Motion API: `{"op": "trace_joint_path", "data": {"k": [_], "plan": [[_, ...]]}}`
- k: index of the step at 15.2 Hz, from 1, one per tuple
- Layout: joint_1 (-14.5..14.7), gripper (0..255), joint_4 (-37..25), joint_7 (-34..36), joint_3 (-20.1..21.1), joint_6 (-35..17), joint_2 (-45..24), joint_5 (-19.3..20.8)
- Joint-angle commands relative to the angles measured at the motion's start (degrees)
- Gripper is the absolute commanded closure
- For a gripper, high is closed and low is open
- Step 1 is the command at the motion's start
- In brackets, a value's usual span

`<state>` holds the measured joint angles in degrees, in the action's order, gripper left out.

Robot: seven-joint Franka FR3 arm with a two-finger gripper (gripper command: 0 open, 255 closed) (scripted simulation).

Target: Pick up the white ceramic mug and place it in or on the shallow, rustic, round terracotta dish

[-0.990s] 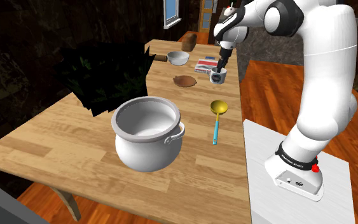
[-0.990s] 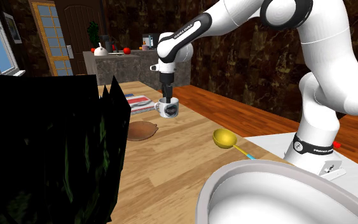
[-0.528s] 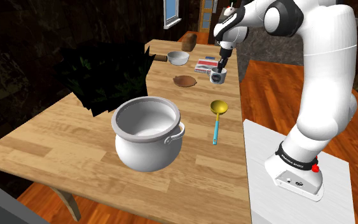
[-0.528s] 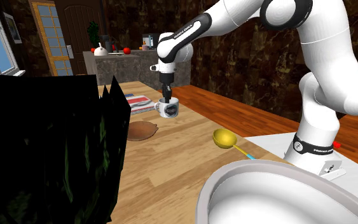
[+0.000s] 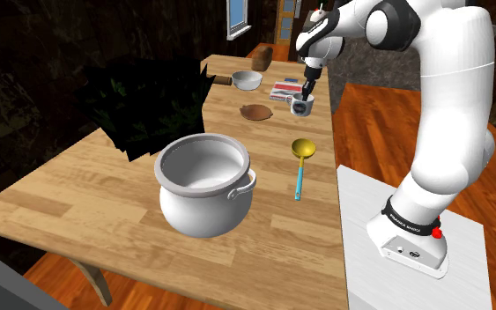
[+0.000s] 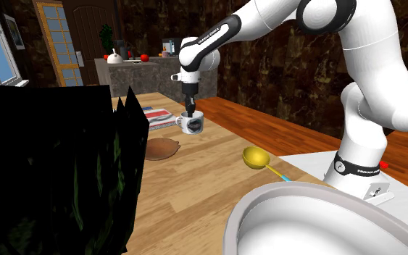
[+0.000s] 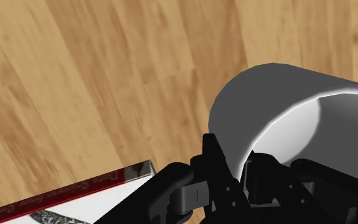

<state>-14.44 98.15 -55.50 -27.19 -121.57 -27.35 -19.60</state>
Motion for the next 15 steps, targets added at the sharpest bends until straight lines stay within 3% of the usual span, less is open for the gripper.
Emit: {"op": "trace_joint_path", "data": {"k": [1,15], "plan": [[0.08,255,-0.25,0.18,-0.12,0.58,0.36,0.24],[0.62,255,-5.48,2.49,-1.49,9.28,4.42,3.06]]}}
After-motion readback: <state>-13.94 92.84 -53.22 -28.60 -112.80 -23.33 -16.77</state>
